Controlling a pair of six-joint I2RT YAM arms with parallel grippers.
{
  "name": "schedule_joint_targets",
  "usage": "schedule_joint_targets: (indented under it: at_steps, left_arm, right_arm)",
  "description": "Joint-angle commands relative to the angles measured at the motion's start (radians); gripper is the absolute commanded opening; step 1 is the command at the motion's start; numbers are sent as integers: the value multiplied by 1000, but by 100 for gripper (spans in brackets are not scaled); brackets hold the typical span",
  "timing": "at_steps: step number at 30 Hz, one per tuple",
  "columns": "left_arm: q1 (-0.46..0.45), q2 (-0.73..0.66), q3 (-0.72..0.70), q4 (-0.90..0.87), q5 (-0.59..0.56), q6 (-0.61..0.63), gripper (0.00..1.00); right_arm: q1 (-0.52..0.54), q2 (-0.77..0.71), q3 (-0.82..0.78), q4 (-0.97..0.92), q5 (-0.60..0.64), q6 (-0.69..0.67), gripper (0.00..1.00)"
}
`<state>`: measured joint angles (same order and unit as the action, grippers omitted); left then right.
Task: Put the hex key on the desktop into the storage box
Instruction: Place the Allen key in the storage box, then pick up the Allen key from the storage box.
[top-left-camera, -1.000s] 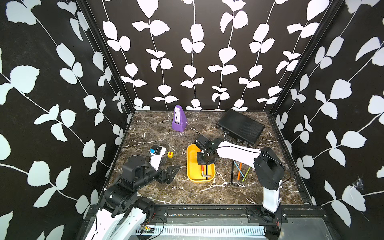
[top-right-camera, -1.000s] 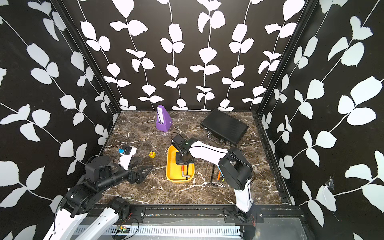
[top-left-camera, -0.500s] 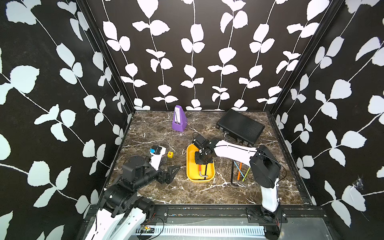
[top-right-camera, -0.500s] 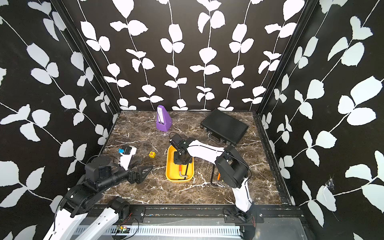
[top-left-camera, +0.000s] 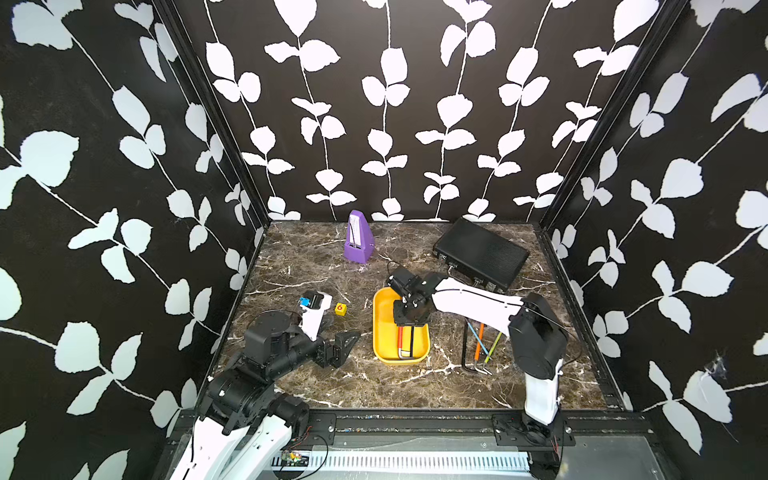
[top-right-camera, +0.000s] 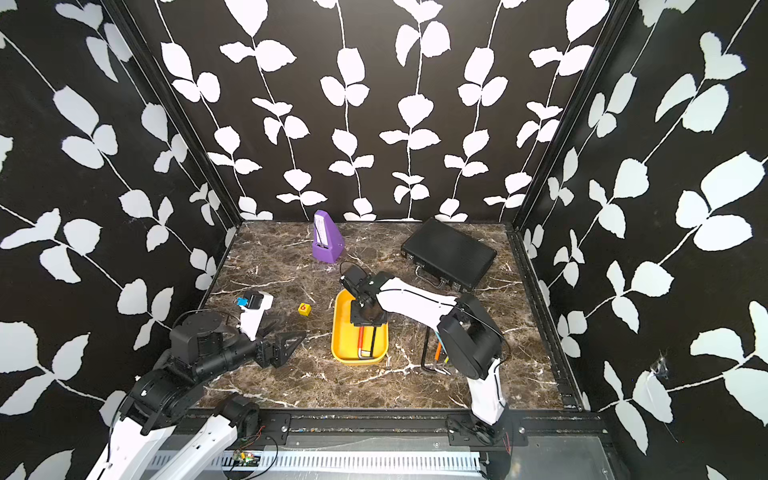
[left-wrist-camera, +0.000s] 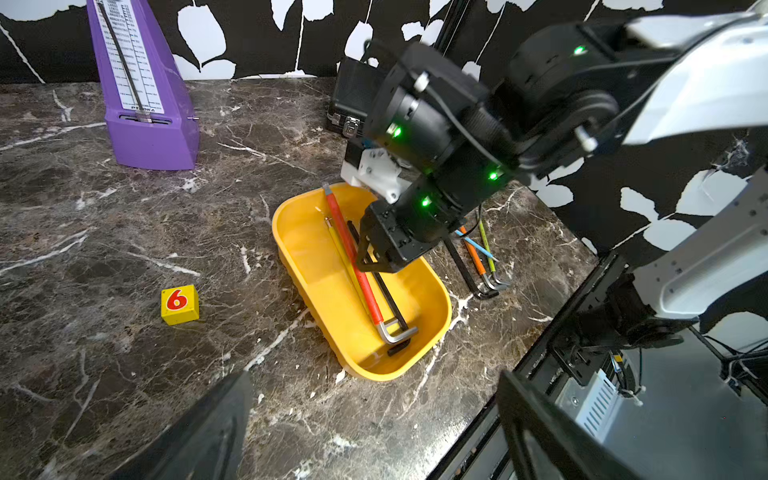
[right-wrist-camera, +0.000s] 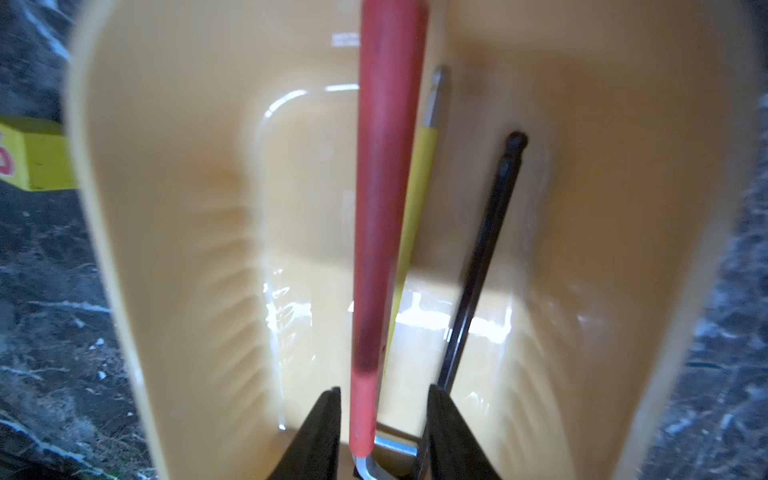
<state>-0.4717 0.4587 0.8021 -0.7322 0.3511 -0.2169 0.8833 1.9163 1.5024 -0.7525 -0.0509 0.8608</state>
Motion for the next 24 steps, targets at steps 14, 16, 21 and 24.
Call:
schedule_joint_targets:
  at_steps: [14,16,21,24]
  left_arm:
    - [-5,-2,-6,15,8,4,93]
    - [-5,-3,-7,14,8,4,93]
    - [-5,-6,-6,14,5,4,93]
    - [-5,-3,-7,16,6,4,93]
  right_arm:
    - [-3,129,55,24,-72,13,39]
    - [-7,143,62,12,-71,19,36]
    - [-11,123,45,8,-64,40,12]
    - [-12,98,46,14,-68,47,5]
